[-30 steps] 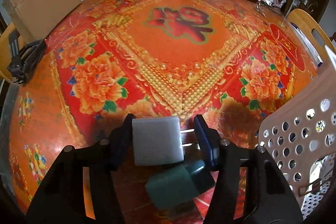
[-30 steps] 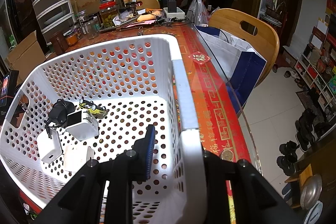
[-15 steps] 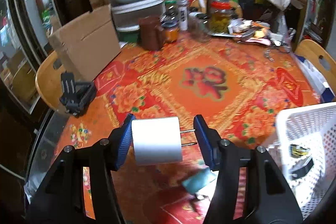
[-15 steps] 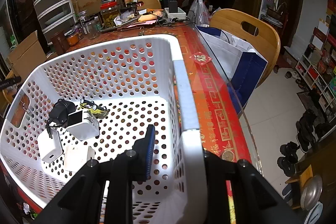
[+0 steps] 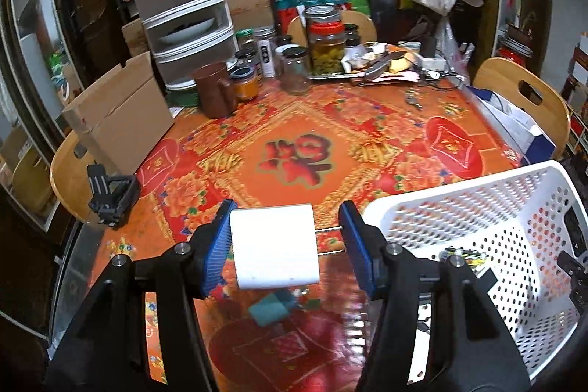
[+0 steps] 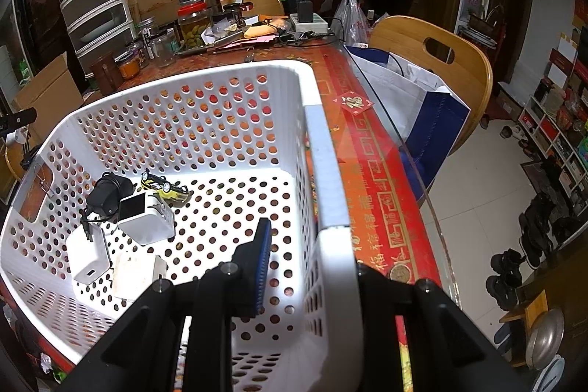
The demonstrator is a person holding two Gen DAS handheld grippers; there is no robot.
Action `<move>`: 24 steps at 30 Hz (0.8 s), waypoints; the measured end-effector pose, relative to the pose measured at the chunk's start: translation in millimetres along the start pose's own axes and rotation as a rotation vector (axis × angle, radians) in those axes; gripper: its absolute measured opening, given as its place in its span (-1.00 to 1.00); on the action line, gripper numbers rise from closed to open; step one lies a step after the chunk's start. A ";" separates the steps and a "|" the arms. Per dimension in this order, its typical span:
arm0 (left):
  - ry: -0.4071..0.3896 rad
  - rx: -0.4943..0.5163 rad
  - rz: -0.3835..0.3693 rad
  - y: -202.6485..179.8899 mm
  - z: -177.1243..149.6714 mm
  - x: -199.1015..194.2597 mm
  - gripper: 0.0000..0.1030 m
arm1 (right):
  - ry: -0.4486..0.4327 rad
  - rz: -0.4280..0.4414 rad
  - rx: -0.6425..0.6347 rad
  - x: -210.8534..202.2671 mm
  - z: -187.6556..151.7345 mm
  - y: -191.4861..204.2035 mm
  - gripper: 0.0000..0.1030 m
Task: Organize rigid objects
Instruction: 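Carry the white cube charger into the basket and open the left tool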
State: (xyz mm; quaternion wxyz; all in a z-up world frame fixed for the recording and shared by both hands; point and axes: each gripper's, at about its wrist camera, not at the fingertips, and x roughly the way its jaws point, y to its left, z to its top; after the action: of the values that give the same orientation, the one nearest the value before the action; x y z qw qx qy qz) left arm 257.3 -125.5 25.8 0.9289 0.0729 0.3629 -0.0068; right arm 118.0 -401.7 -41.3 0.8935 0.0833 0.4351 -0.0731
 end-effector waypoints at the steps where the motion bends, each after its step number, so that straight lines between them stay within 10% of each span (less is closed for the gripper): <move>1: -0.003 0.005 -0.004 -3.4 0.1 -2.7 0.06 | -0.001 0.001 0.000 0.0 0.1 0.2 -0.54; 24: 0.043 0.207 -0.113 -116.3 -25.1 -21.1 0.06 | -0.005 0.007 -0.001 0.4 0.4 -0.3 -0.53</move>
State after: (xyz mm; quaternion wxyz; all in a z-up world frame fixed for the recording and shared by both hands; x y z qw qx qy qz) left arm 217.2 -237.9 6.6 0.9067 0.1478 0.3836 -0.0949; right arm 118.5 -402.1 -41.4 0.8948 0.0844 0.4328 -0.0699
